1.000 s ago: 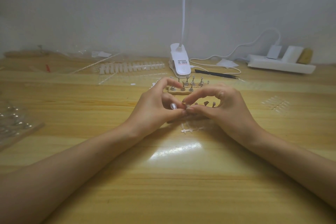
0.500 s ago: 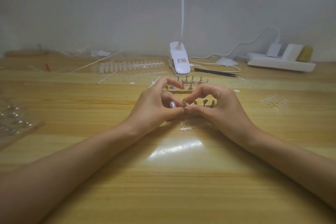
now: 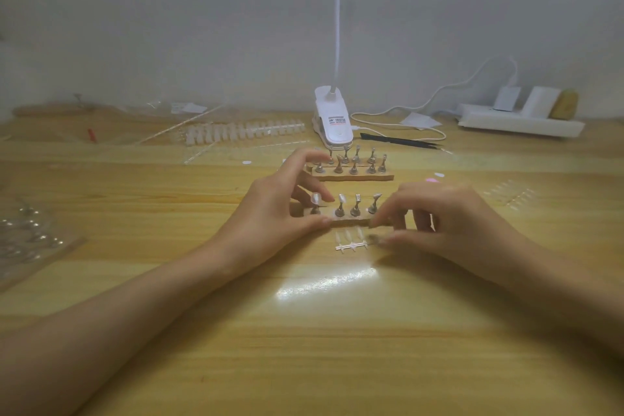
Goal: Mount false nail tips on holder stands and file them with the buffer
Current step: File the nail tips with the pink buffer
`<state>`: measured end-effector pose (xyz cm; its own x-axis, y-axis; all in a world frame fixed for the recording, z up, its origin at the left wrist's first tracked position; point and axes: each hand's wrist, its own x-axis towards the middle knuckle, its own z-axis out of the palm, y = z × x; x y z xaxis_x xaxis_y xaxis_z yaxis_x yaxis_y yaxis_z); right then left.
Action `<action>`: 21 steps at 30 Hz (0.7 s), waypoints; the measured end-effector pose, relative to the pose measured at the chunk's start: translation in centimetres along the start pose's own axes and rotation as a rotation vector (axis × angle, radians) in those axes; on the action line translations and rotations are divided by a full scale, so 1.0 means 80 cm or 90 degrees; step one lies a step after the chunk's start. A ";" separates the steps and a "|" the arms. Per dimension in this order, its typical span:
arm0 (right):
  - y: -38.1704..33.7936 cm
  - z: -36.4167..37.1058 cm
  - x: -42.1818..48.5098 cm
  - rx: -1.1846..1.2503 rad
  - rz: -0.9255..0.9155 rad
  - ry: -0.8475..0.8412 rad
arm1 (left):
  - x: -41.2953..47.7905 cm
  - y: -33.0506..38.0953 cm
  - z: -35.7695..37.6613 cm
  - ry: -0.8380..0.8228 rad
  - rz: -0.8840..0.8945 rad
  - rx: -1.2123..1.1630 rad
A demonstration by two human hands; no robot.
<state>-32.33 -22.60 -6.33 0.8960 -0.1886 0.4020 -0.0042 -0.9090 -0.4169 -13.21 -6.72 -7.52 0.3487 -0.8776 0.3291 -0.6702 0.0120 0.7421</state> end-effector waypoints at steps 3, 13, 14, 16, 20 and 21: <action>-0.001 0.008 -0.001 -0.007 0.025 -0.004 | -0.001 -0.002 0.000 0.015 0.015 0.001; -0.003 0.020 -0.001 0.041 0.090 -0.023 | -0.011 0.015 -0.012 0.142 0.190 0.258; -0.002 0.021 -0.001 0.046 0.095 -0.027 | -0.014 0.020 -0.014 0.127 0.220 0.310; -0.002 0.021 0.000 0.065 0.100 -0.030 | -0.022 0.029 -0.010 0.070 0.255 0.399; -0.005 0.021 0.000 0.083 0.095 -0.033 | -0.029 0.034 0.007 -0.037 0.183 0.460; -0.006 0.020 0.000 0.087 0.093 -0.032 | -0.030 0.033 0.007 -0.045 0.155 0.446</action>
<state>-31.62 -21.57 -7.48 0.9115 -0.2921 0.2895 -0.0783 -0.8143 -0.5752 -16.17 -4.87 -6.72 0.1103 -0.9179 0.3811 -0.9920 -0.0781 0.0990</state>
